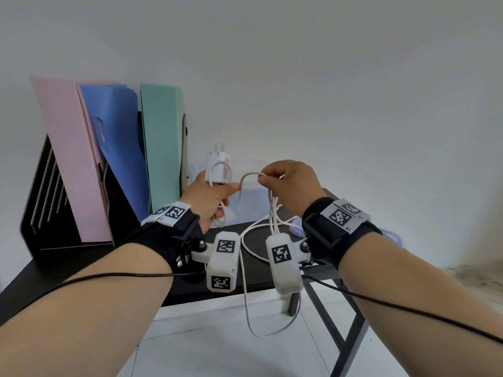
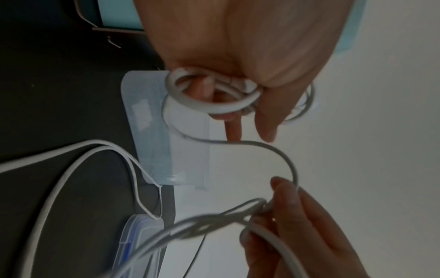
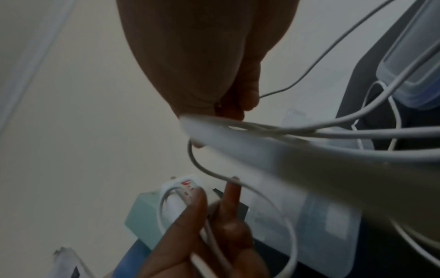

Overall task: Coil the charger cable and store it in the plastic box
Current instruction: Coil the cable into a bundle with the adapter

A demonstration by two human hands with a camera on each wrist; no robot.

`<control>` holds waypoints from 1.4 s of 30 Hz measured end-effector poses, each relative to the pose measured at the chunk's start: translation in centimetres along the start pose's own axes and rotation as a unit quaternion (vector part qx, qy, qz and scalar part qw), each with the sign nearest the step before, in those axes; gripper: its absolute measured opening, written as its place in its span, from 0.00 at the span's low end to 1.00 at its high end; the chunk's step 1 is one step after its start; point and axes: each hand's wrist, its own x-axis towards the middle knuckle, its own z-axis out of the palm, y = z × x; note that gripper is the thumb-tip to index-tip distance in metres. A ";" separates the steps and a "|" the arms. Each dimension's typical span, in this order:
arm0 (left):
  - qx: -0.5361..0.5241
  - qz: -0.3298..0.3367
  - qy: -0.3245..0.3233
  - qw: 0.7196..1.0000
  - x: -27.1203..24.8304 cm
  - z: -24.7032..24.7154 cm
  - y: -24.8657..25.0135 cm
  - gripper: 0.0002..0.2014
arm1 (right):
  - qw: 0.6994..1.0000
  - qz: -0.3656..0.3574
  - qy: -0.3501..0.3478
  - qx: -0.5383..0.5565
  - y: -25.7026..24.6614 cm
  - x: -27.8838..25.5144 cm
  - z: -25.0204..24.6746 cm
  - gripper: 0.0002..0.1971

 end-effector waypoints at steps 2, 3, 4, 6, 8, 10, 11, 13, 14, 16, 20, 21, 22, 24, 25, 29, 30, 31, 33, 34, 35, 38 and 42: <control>0.026 0.007 -0.016 1.000 -0.2 0.3 -0.1 0.21 | 0.999 0.017 0.012 0.045 -0.1 0.1 0.4 0.05; 0.037 0.010 -0.020 0.999 -0.3 0.4 0.0 0.20 | 0.998 0.023 0.012 0.061 -0.1 0.2 0.5 0.04; 0.047 0.014 -0.022 0.999 -0.4 0.5 0.0 0.19 | 0.997 0.027 0.009 0.074 -0.1 0.2 0.6 0.04; 0.056 0.022 -0.023 0.998 -0.7 0.6 0.1 0.18 | 0.995 0.032 -0.004 0.094 -0.3 0.2 0.7 0.04; 0.047 0.029 -0.024 0.998 -0.9 0.7 0.2 0.20 | 0.993 0.037 -0.018 0.108 -0.4 0.2 0.9 0.04; 0.042 0.038 -0.022 0.998 -1.2 0.8 0.2 0.20 | 0.990 0.045 -0.026 0.129 -0.5 0.3 1.0 0.05; 0.037 0.043 -0.024 0.998 -1.3 0.9 0.3 0.16 | 0.989 0.049 -0.027 0.141 -0.5 0.3 1.1 0.06; 0.013 0.039 -0.045 0.998 -1.4 1.2 0.6 0.06 | 0.986 0.054 -0.024 0.153 -0.5 0.3 1.3 0.08; 0.000 0.035 -0.059 0.998 -1.5 1.3 0.7 0.05 | 0.986 0.054 -0.022 0.155 -0.4 0.2 1.4 0.08; -0.014 0.028 -0.077 0.997 -1.8 1.7 0.9 0.04 | 0.984 0.059 -0.016 0.165 -0.4 0.1 1.5 0.08; 0.000 0.048 -0.087 0.995 -2.2 1.7 1.1 0.06 | 0.974 0.077 -0.010 0.213 -0.2 -0.4 1.7 0.06; 0.006 0.058 -0.096 0.994 -2.4 1.7 1.2 0.07 | 0.972 0.078 -0.014 0.223 -0.2 -0.5 1.7 0.06; 0.017 0.068 -0.102 0.992 -2.4 1.7 1.3 0.08 | 0.970 0.076 -0.018 0.230 -0.3 -0.6 1.7 0.06; 0.048 0.085 -0.097 0.990 -2.5 1.6 1.4 0.08 | 0.969 0.073 -0.021 0.235 -0.4 -0.7 1.7 0.06; 0.064 0.093 -0.092 0.989 -2.6 1.5 1.5 0.07 | 0.968 0.070 -0.022 0.239 -0.4 -0.7 1.7 0.07; 0.114 0.119 -0.100 0.981 -2.7 1.7 1.4 0.12 | 0.969 0.057 -0.034 0.239 -0.6 -0.6 2.0 0.06; 0.120 0.126 -0.102 0.979 -2.8 1.8 1.4 0.12 | 0.970 0.051 -0.045 0.235 -0.8 -0.7 2.1 0.06; 0.129 0.131 -0.104 0.977 -2.9 1.9 1.4 0.11 | 0.970 0.043 -0.056 0.231 -0.9 -0.7 2.3 0.06; 0.142 0.142 -0.102 0.974 -2.9 2.0 1.4 0.10 | 0.971 0.031 -0.060 0.228 -1.0 -0.8 2.5 0.08; 0.137 0.145 -0.096 0.975 -2.9 2.0 1.3 0.09 | 0.973 0.029 -0.052 0.222 -1.0 -0.9 2.6 0.10; 0.120 0.143 -0.091 0.978 -3.1 2.1 1.4 0.08 | 0.975 0.031 -0.042 0.215 -1.0 -0.8 2.6 0.12; 0.069 0.096 -0.062 0.991 -2.8 2.0 1.0 0.04 | 0.977 0.028 -0.027 0.210 -1.0 -0.7 2.6 0.08; 0.006 0.049 -0.059 0.997 -2.5 1.6 0.7 0.13 | 0.994 0.013 -0.074 0.075 -0.1 -0.5 2.3 0.12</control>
